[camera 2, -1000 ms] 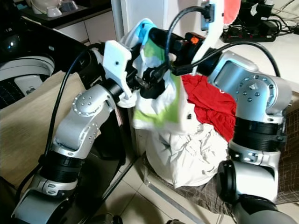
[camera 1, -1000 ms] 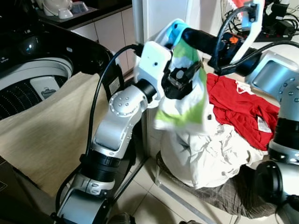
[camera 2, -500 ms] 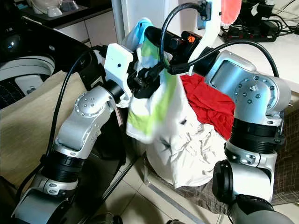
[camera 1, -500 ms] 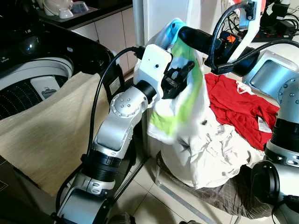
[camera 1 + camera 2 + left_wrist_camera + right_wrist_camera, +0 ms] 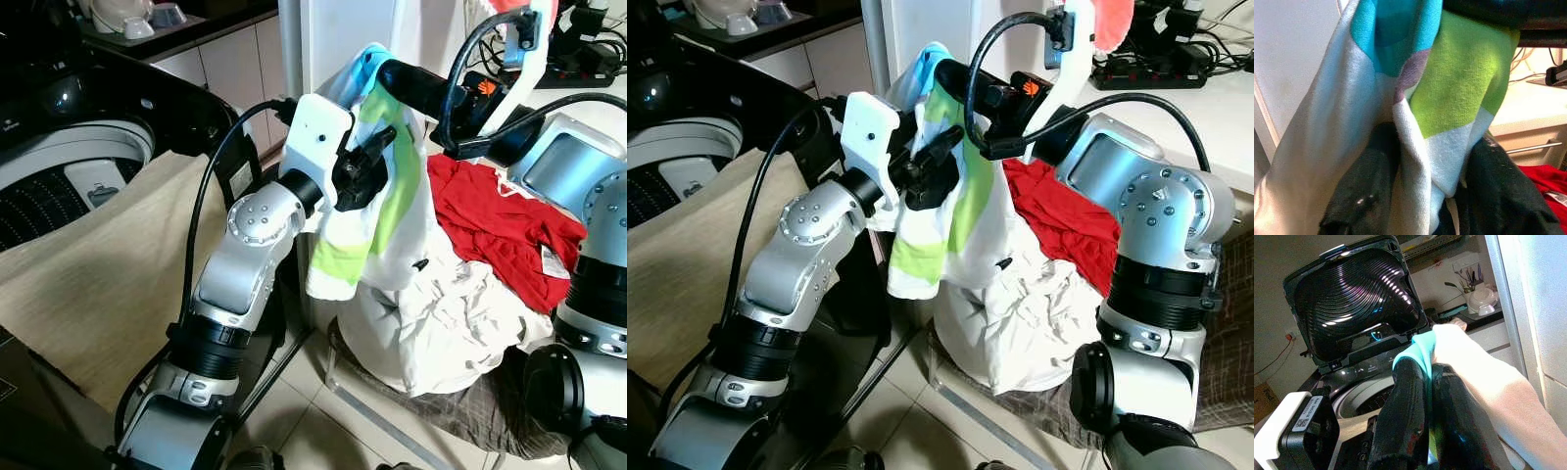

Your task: Clothes washing

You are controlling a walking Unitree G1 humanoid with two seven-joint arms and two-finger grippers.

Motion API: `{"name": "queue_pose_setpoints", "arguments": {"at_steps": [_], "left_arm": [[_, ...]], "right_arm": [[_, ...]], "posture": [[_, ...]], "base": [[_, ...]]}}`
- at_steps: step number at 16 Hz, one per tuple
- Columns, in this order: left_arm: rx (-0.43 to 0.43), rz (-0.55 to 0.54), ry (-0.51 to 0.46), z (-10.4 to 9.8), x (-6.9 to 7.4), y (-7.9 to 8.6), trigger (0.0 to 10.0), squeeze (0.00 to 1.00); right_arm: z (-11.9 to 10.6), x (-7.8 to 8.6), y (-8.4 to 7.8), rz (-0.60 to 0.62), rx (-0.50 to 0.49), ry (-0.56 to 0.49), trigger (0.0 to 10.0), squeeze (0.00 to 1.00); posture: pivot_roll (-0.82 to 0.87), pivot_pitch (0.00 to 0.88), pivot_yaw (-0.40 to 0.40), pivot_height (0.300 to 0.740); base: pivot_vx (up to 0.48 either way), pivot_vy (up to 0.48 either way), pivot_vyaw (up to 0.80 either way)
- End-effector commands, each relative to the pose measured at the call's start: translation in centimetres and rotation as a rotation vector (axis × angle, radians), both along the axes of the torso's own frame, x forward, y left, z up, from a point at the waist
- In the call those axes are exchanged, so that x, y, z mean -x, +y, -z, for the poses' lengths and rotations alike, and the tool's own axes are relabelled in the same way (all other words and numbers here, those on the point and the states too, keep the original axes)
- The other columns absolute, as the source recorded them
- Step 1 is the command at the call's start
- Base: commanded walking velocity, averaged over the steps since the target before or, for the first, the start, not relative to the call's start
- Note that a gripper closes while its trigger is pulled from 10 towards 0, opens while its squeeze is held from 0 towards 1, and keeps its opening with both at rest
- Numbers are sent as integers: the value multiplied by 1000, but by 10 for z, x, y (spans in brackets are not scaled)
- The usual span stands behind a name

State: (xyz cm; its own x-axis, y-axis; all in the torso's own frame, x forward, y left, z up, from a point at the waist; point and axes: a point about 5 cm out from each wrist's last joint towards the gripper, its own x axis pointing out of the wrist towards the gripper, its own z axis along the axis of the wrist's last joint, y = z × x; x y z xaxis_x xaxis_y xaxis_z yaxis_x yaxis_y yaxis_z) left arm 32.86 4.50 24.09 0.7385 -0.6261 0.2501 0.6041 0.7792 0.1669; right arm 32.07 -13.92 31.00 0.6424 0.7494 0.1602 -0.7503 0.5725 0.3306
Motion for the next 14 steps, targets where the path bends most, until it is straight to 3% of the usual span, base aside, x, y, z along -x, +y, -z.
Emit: {"name": "queue_pose_setpoints", "arguments": {"at_steps": [1,10,11,12,13,14], "left_arm": [[16,-29,35,2,-6,9,0,0],[-2,-45,35,2,-11,14,0,0],[4,-58,35,1,-13,17,0,0],[9,-77,37,1,-15,20,0,0],[19,-100,44,0,-18,25,0,0],[19,-163,38,-3,-25,39,0,0]], "right_arm": [[-9,5,1,-8,-12,-53,0,0],[-13,5,1,-4,-18,-73,0,0],[-14,5,1,-5,-8,-89,8078,0],[-14,6,2,-29,-40,-77,10000,773],[-14,5,1,-34,-54,-71,10000,1000],[-14,6,-1,-30,-55,-69,10000,1000]], "posture": [[-47,0,55,740],[-42,0,55,740],[-42,0,53,740],[-42,0,51,740],[-40,0,50,740],[-36,0,49,740]], "base": [[0,0,0],[0,0,0],[0,0,0],[0,0,0],[0,0,0],[0,0,0]]}}
